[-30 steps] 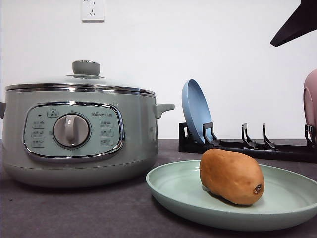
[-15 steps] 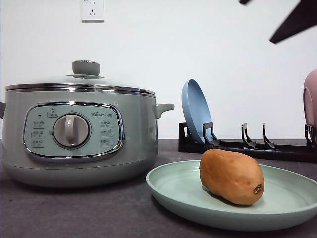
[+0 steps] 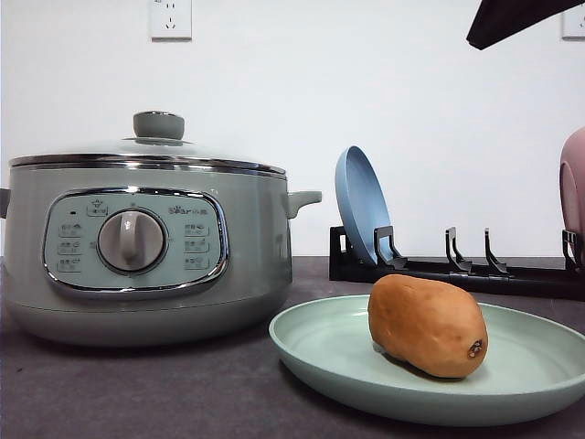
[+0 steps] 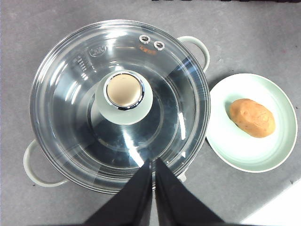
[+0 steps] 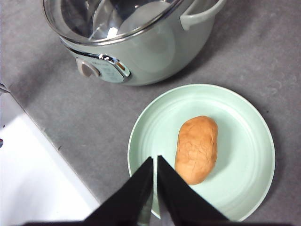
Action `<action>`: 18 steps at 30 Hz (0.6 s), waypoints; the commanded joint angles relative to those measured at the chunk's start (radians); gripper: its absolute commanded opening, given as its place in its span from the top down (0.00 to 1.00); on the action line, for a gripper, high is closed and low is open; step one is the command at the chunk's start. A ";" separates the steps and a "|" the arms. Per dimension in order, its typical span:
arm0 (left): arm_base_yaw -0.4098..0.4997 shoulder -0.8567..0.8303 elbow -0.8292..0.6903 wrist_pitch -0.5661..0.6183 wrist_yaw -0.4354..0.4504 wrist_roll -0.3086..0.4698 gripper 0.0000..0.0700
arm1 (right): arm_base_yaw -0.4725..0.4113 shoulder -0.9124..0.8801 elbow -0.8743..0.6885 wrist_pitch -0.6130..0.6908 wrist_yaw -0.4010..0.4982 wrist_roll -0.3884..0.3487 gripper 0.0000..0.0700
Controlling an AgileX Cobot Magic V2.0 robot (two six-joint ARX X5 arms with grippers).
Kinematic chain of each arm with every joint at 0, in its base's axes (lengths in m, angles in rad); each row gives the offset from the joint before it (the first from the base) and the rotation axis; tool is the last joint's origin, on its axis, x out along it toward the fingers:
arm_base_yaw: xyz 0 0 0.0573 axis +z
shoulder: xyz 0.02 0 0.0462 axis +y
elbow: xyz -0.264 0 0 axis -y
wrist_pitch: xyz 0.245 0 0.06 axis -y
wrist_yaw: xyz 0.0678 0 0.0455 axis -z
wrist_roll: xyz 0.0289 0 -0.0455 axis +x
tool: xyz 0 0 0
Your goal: Transfer potato from steamer to green plate
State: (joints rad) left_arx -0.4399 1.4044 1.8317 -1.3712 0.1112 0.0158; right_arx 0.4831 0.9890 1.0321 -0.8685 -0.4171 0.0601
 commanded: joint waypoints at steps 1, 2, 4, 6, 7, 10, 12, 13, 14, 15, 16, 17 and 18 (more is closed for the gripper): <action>-0.005 0.010 0.026 0.007 0.006 -0.001 1.00 | 0.005 0.009 0.014 0.015 -0.002 0.005 1.00; -0.005 0.010 0.026 0.007 0.006 -0.002 1.00 | 0.005 0.009 0.014 0.016 -0.002 0.005 1.00; -0.005 0.010 0.026 0.007 0.006 -0.002 1.00 | 0.005 0.009 0.014 0.016 -0.002 0.005 1.00; -0.005 0.010 0.026 0.007 0.005 -0.001 1.00 | 0.005 0.009 0.014 0.016 -0.002 0.005 1.00; -0.005 0.010 0.026 0.007 0.005 -0.001 1.00 | 0.005 0.009 0.014 0.016 -0.002 0.005 1.00; -0.005 0.010 0.026 0.007 0.006 -0.002 1.00 | 0.005 0.009 0.014 0.016 -0.002 0.005 1.00; -0.003 0.003 0.026 0.015 -0.012 0.071 1.00 | 0.005 0.009 0.014 0.016 -0.002 0.005 1.00; 0.001 -0.008 0.026 0.026 -0.024 0.098 1.00 | 0.005 0.009 0.014 0.016 -0.002 0.005 1.00; 0.009 -0.022 0.025 0.055 -0.029 0.109 1.00 | 0.005 0.009 0.014 0.016 -0.002 0.005 1.00; 0.020 -0.040 0.024 0.097 -0.030 0.110 1.00 | 0.005 0.009 0.014 0.016 -0.002 0.005 1.00; 0.034 -0.063 0.022 0.149 -0.030 0.111 1.00 | 0.005 0.009 0.014 0.016 -0.002 0.005 1.00; 0.053 -0.089 0.016 0.210 -0.030 0.113 1.00 | 0.005 0.009 0.014 0.016 -0.002 0.005 1.00; 0.075 -0.118 0.008 0.278 -0.030 0.114 1.00 | 0.005 0.009 0.014 0.016 -0.002 0.005 1.00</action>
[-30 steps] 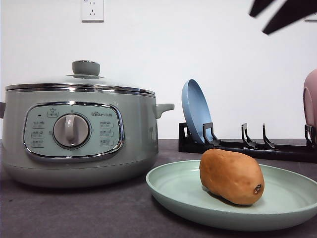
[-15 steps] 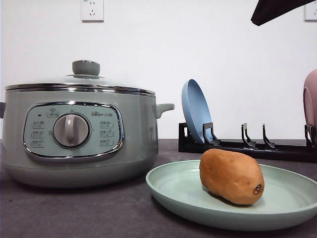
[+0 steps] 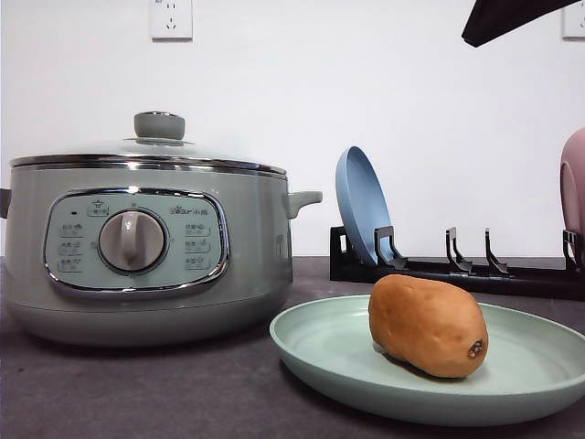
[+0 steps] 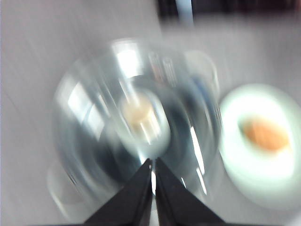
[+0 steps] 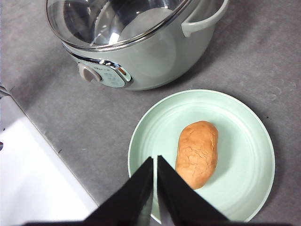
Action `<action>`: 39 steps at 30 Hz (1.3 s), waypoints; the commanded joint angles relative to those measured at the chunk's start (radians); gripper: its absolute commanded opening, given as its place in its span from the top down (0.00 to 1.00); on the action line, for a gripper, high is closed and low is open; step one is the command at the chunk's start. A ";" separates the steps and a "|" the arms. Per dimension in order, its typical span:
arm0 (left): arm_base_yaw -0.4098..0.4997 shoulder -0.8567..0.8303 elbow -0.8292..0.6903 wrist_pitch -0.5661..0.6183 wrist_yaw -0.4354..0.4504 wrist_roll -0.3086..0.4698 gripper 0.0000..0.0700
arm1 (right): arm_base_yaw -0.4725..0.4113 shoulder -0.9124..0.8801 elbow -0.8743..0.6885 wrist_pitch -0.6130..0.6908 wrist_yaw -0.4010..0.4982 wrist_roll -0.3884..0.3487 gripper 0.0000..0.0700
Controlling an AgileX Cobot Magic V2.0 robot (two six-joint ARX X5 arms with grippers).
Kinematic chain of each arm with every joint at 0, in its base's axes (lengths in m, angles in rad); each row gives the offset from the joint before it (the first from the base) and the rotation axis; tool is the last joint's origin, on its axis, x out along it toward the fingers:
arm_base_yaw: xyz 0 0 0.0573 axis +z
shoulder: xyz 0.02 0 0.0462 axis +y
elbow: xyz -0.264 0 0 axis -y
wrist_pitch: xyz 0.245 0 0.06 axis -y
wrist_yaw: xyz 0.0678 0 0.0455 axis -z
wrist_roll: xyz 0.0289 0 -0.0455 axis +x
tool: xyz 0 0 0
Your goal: Transfer potato from steamer to green plate
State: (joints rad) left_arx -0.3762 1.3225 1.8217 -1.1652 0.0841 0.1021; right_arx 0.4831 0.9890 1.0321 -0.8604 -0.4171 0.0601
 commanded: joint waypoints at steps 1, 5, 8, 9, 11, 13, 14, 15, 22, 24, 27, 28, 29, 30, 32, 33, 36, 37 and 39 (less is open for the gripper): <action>0.034 -0.066 0.002 0.141 -0.003 0.027 1.00 | 0.005 0.009 0.014 0.008 -0.002 0.005 1.00; 0.141 -0.214 -0.131 0.429 -0.003 0.019 1.00 | 0.005 0.009 0.014 0.008 -0.002 0.005 1.00; 0.231 -0.334 -0.281 0.593 -0.007 0.021 1.00 | 0.005 0.009 0.014 0.008 -0.002 0.005 1.00; 0.264 -0.376 -0.339 0.642 -0.012 0.021 1.00 | 0.005 0.009 0.014 0.008 -0.002 0.005 1.00; 0.321 -0.455 -0.453 0.725 -0.032 0.021 1.00 | 0.005 0.009 0.014 0.008 -0.002 0.005 1.00; 0.370 -0.534 -0.575 0.806 -0.069 0.021 1.00 | 0.005 0.009 0.014 0.008 -0.002 0.005 1.00; 0.390 -0.579 -0.646 0.850 -0.093 0.021 1.00 | 0.005 0.009 0.014 0.008 -0.002 0.005 1.00; 0.406 -0.619 -0.709 0.886 -0.113 0.021 1.00 | 0.005 0.009 0.014 0.008 -0.002 0.005 1.00; 0.475 -0.895 -1.125 1.039 -0.160 0.022 1.00 | 0.005 0.009 0.014 0.008 -0.002 0.005 1.00; 0.483 -0.951 -1.214 1.041 -0.161 0.022 1.00 | 0.005 0.009 0.014 0.008 -0.002 0.005 1.00; 0.488 -1.016 -1.324 1.039 -0.167 0.021 1.00 | 0.005 0.009 0.014 0.008 -0.002 0.005 1.00; 0.489 -1.035 -1.357 1.038 -0.167 0.021 1.00 | 0.005 0.009 0.014 0.008 -0.002 0.005 1.00; 0.489 -1.055 -1.392 1.039 -0.167 0.021 1.00 | 0.005 0.009 0.014 0.008 -0.002 0.005 1.00; 0.489 -1.071 -1.419 1.039 -0.167 0.021 1.00 | 0.005 0.009 0.014 0.008 -0.002 0.005 1.00; 0.489 -1.107 -1.479 1.039 -0.167 0.021 1.00 | 0.005 0.009 0.014 0.008 -0.002 0.005 1.00; 0.489 -1.122 -1.506 1.039 -0.167 0.021 1.00 | 0.005 0.009 0.014 0.008 -0.002 0.005 1.00; 0.489 -1.169 -1.582 1.039 -0.167 0.021 1.00 | 0.005 0.009 0.014 0.008 -0.002 0.005 1.00; 0.489 -1.184 -1.604 1.039 -0.167 0.021 1.00 | 0.005 0.009 0.014 0.008 -0.002 0.005 1.00; 0.489 -1.212 -1.643 1.036 -0.167 0.020 1.00 | 0.005 0.009 0.014 0.008 -0.002 0.005 1.00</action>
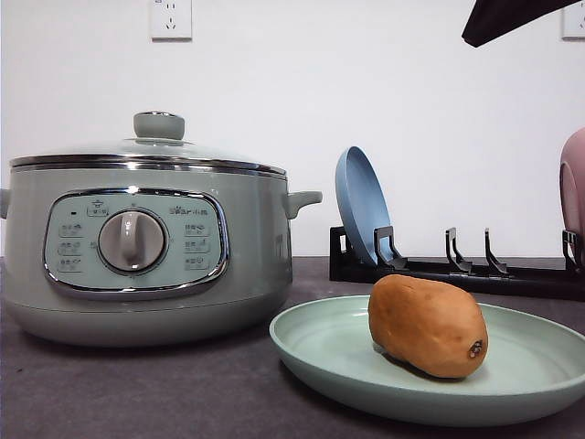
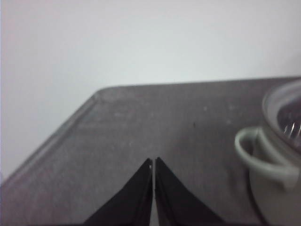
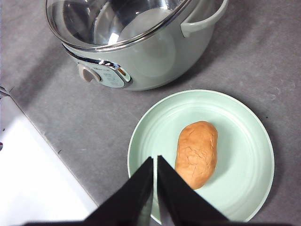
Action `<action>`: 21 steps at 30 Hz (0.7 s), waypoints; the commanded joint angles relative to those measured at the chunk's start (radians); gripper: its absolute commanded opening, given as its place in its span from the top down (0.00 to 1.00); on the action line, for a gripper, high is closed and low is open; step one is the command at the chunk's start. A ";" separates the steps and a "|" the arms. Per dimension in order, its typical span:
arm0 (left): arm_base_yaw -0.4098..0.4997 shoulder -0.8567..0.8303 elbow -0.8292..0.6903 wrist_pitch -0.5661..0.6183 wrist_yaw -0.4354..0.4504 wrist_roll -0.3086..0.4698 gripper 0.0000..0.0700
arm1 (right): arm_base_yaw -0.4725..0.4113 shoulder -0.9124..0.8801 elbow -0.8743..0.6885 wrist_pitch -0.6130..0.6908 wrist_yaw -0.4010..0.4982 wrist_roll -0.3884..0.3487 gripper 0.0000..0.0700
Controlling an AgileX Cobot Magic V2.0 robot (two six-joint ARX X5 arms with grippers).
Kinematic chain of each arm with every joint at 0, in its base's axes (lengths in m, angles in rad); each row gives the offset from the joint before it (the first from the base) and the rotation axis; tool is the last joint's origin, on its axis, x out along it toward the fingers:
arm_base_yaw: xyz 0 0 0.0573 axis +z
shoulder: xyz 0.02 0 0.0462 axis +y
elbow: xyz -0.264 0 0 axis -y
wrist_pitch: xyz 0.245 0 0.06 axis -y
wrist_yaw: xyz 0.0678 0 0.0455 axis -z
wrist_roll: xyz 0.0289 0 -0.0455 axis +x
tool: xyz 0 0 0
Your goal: Transfer potato from steamer to green plate
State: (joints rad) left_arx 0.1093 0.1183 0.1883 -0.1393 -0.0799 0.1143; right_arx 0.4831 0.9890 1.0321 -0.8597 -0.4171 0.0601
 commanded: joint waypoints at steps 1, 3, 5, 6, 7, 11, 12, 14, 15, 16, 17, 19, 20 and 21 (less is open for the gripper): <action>0.004 -0.020 -0.023 0.004 -0.003 0.008 1.00 | 0.005 0.009 0.014 0.008 -0.002 0.005 1.00; 0.004 -0.043 -0.049 0.001 -0.003 0.008 1.00 | 0.005 0.009 0.014 0.008 -0.002 0.005 1.00; 0.004 -0.060 -0.070 -0.002 -0.003 0.008 1.00 | 0.005 0.009 0.014 0.008 -0.002 0.005 1.00; 0.004 -0.066 -0.080 -0.002 -0.003 0.008 1.00 | 0.005 0.009 0.014 0.008 -0.002 0.005 1.00; 0.004 -0.072 -0.089 -0.002 -0.003 0.008 1.00 | 0.005 0.009 0.014 0.008 -0.002 0.005 1.00; 0.003 -0.103 -0.139 -0.002 -0.003 0.007 1.00 | 0.005 0.009 0.014 0.008 -0.002 0.005 1.00; 0.003 -0.110 -0.151 -0.002 -0.003 0.004 1.00 | 0.005 0.009 0.014 0.008 -0.002 0.005 1.00; 0.003 -0.115 -0.171 -0.001 -0.003 0.000 1.00 | 0.005 0.009 0.014 0.008 -0.002 0.005 1.00; 0.003 -0.115 -0.177 -0.006 -0.003 0.000 1.00 | 0.005 0.009 0.014 0.007 -0.002 0.005 1.00; 0.003 -0.115 -0.177 -0.021 -0.003 0.000 1.00 | 0.005 0.009 0.014 0.008 -0.002 0.005 1.00; 0.003 -0.115 -0.177 -0.035 -0.003 0.000 1.00 | 0.005 0.009 0.014 0.008 -0.002 0.005 1.00; 0.003 -0.115 -0.177 -0.047 -0.003 0.000 1.00 | 0.005 0.009 0.014 0.008 -0.002 0.005 1.00; 0.003 -0.115 -0.177 -0.046 -0.003 -0.003 1.00 | 0.005 0.009 0.014 0.007 -0.002 0.005 1.00; 0.003 -0.115 -0.177 -0.046 -0.003 -0.002 1.00 | 0.005 0.009 0.014 0.008 -0.002 0.005 1.00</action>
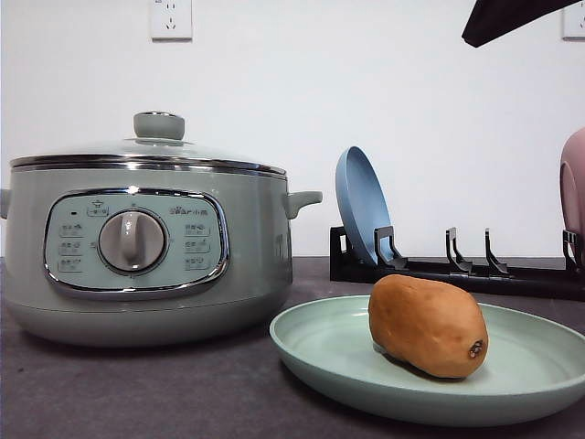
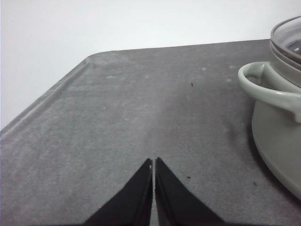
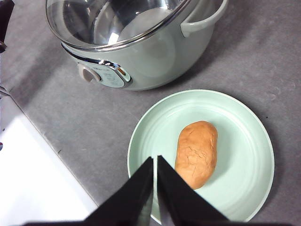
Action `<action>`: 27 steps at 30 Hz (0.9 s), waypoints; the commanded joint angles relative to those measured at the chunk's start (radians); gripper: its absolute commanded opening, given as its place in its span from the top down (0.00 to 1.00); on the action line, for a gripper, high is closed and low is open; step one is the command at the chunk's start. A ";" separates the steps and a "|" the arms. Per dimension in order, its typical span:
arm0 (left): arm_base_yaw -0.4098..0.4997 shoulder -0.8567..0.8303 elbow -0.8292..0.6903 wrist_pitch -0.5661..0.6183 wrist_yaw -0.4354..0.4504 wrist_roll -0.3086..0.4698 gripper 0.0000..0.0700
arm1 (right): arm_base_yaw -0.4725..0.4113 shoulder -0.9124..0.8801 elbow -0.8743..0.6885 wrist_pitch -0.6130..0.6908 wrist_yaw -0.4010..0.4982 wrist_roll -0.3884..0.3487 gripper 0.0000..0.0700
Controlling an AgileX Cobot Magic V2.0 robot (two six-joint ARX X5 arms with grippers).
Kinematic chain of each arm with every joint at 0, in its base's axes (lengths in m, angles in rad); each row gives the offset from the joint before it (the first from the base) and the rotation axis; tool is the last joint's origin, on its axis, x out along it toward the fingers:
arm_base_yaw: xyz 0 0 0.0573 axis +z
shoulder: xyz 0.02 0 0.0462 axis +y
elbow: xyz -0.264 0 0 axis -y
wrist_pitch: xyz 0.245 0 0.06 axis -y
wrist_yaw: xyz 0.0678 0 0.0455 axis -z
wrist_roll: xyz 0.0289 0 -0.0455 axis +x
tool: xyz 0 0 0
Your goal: Transfer potato from steamer to green plate
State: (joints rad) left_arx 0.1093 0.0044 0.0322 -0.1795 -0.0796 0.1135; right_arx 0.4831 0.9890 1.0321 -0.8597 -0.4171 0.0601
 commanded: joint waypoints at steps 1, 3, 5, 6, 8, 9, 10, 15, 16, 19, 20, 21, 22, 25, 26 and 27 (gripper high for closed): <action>0.003 -0.002 -0.021 -0.006 -0.003 -0.002 1.00 | 0.005 0.009 0.014 0.008 -0.002 0.005 1.00; 0.003 -0.002 -0.021 -0.006 -0.003 -0.002 1.00 | 0.005 0.009 0.014 0.008 -0.002 0.005 1.00; 0.003 -0.002 -0.021 -0.006 -0.003 -0.002 1.00 | 0.005 0.009 0.014 0.008 -0.002 0.005 1.00; 0.003 -0.002 -0.021 -0.006 -0.003 -0.002 1.00 | 0.005 0.009 0.014 0.008 -0.002 0.005 1.00; 0.003 -0.002 -0.021 -0.006 -0.003 -0.002 1.00 | 0.005 0.009 0.014 0.008 -0.002 0.005 1.00; 0.003 -0.002 -0.021 -0.006 -0.003 -0.002 1.00 | 0.005 0.009 0.014 0.008 -0.002 0.005 1.00; 0.003 -0.001 -0.021 -0.006 -0.003 -0.002 1.00 | 0.005 0.009 0.014 0.008 -0.002 0.005 1.00; 0.003 -0.002 -0.021 -0.006 -0.003 -0.002 1.00 | 0.005 0.009 0.014 0.008 -0.002 0.005 1.00; 0.003 -0.002 -0.021 -0.006 -0.003 -0.002 1.00 | 0.005 0.009 0.014 0.008 -0.002 0.005 1.00; 0.003 -0.002 -0.021 -0.006 -0.003 -0.002 1.00 | 0.005 0.009 0.014 0.007 -0.002 -0.002 1.00; 0.003 -0.002 -0.021 -0.006 -0.003 -0.002 1.00 | 0.005 0.009 0.014 0.007 -0.001 -0.011 1.00; 0.003 -0.002 -0.021 -0.006 -0.003 -0.002 1.00 | 0.005 0.008 0.014 0.007 -0.001 -0.019 1.00; 0.003 -0.002 -0.021 -0.006 -0.003 -0.002 1.00 | 0.005 0.004 0.014 0.006 -0.002 -0.024 1.00; 0.003 -0.002 -0.021 -0.006 -0.003 -0.002 1.00 | -0.022 -0.029 0.013 0.046 0.067 -0.085 1.00; 0.003 -0.002 -0.021 -0.006 -0.003 -0.002 1.00 | -0.037 -0.044 0.012 0.074 0.104 -0.104 1.00; 0.003 -0.002 -0.021 -0.006 -0.003 -0.002 1.00 | -0.052 -0.060 0.007 0.110 0.128 -0.112 1.00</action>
State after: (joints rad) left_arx 0.1093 0.0044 0.0322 -0.1795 -0.0799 0.1135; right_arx 0.4391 0.9407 1.0307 -0.7826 -0.3099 -0.0067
